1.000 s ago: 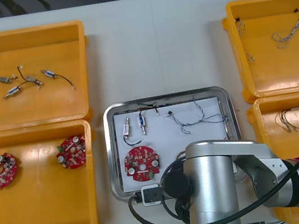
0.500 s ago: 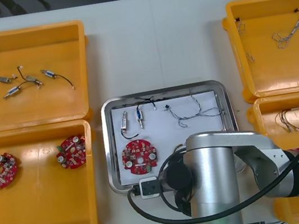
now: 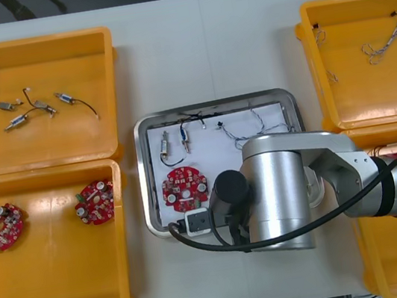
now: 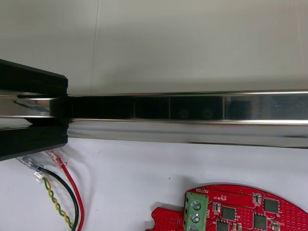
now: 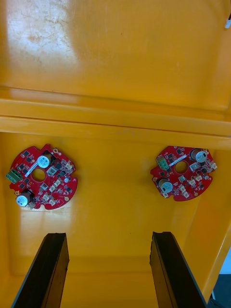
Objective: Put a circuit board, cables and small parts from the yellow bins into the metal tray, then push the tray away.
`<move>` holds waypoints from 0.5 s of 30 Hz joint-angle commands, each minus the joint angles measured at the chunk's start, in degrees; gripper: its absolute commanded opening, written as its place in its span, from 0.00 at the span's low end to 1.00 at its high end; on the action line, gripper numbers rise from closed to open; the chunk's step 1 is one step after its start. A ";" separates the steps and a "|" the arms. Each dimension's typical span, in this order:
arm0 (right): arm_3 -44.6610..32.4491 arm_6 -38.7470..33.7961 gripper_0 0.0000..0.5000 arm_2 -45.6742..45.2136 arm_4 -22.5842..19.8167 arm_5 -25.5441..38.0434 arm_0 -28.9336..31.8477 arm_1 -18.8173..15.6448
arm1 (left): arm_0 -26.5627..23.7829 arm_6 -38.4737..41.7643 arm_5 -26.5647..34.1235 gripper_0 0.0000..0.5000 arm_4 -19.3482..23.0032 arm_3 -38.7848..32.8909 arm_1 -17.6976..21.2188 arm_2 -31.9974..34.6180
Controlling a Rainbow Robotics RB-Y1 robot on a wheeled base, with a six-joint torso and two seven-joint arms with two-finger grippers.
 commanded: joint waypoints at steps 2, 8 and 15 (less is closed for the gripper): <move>2.82 0.53 0.00 0.70 -2.70 -1.87 -5.40 -1.03 | 1.09 -4.10 0.37 1.00 0.00 -1.62 2.70 1.59; 5.55 1.41 0.00 0.70 -3.58 -3.36 -7.69 -1.03 | 1.09 -4.10 0.37 1.00 0.00 -1.62 2.70 1.59; 9.50 2.73 0.00 0.70 -5.43 -5.47 -10.76 -1.03 | 1.09 -4.10 0.37 1.00 0.00 -1.62 2.70 1.59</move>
